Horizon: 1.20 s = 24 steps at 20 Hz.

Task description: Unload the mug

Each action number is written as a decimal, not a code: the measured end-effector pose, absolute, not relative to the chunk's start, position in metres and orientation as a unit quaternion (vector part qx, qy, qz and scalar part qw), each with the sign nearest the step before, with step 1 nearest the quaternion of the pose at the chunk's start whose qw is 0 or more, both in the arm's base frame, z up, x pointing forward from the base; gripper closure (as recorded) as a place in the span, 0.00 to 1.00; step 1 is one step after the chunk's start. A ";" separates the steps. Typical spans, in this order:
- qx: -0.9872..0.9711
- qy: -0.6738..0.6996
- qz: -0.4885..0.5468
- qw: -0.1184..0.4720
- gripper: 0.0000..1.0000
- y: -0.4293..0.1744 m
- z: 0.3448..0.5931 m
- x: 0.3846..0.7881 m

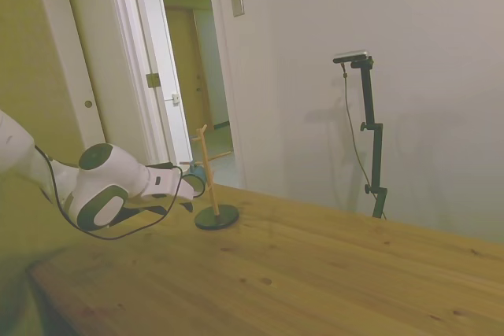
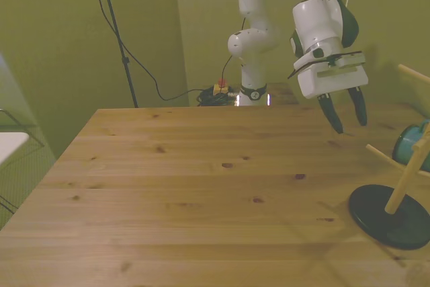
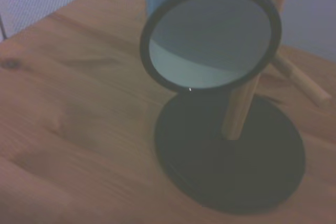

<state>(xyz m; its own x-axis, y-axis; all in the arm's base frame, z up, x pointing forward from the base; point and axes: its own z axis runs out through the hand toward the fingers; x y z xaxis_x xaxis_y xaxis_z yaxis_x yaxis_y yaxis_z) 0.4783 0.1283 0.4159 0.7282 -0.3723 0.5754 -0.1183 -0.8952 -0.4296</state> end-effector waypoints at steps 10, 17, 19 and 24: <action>-0.910 0.132 -0.352 0.175 0.00 0.151 0.412 0.527; -0.913 0.122 -0.348 0.176 0.00 0.163 0.409 0.525; -0.913 0.120 -0.348 0.177 0.00 0.164 0.410 0.525; -0.911 0.105 -0.353 0.185 0.00 0.178 0.418 0.519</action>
